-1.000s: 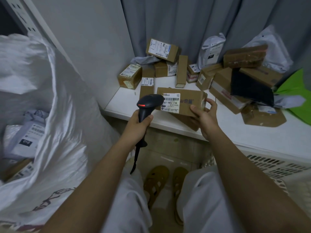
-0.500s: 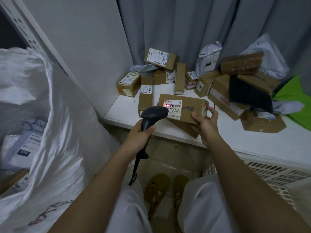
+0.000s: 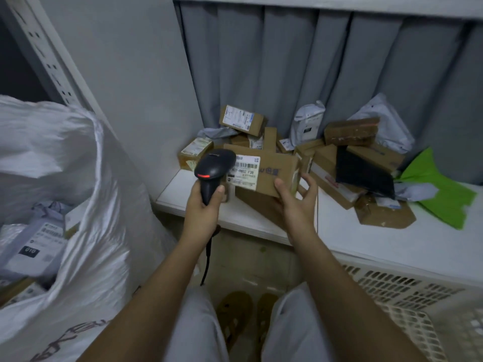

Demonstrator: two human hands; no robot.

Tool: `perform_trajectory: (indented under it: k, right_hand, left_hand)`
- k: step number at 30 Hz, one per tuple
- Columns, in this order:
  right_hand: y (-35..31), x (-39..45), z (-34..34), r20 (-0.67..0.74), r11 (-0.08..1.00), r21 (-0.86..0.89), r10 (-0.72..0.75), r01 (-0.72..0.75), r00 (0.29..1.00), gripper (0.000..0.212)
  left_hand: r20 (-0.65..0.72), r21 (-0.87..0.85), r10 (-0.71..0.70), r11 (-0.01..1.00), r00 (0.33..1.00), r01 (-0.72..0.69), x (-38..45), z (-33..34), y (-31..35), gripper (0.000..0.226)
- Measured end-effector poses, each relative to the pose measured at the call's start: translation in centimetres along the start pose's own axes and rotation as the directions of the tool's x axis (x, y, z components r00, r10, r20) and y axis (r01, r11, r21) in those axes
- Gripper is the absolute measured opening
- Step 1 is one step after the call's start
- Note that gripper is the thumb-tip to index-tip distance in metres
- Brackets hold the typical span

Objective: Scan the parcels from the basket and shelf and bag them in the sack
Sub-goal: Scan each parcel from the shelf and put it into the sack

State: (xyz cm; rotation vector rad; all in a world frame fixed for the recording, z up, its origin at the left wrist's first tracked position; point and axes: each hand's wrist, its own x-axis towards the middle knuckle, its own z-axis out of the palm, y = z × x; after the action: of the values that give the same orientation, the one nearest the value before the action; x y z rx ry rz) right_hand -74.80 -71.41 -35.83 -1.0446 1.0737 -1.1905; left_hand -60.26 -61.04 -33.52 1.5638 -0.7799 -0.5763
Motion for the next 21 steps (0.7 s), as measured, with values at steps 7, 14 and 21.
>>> perform_trajectory:
  k: [7, 14, 21]
  right_hand:
    - [-10.0, -9.0, 4.6, 0.047, 0.943, 0.297, -0.168, 0.147, 0.985, 0.061]
    - [-16.6, -20.0, 11.5, 0.322, 0.931, 0.32, -0.281, 0.176, 0.904, 0.056]
    - [-12.9, -25.6, 21.4, 0.67, 0.897, -0.094, -0.264, 0.431, 0.694, 0.058]
  left_hand:
    - [-0.151, -0.125, 0.226, 0.961, 0.962, -0.246, -6.3, -6.2, 9.7, 0.015]
    - [-0.348, -0.216, 0.243, 0.919, 0.906, -0.329, -15.3, -18.4, 15.3, 0.012]
    - [-0.499, -0.139, 0.178, 0.95, 0.848, -0.281, -19.1, -29.8, 11.8, 0.023]
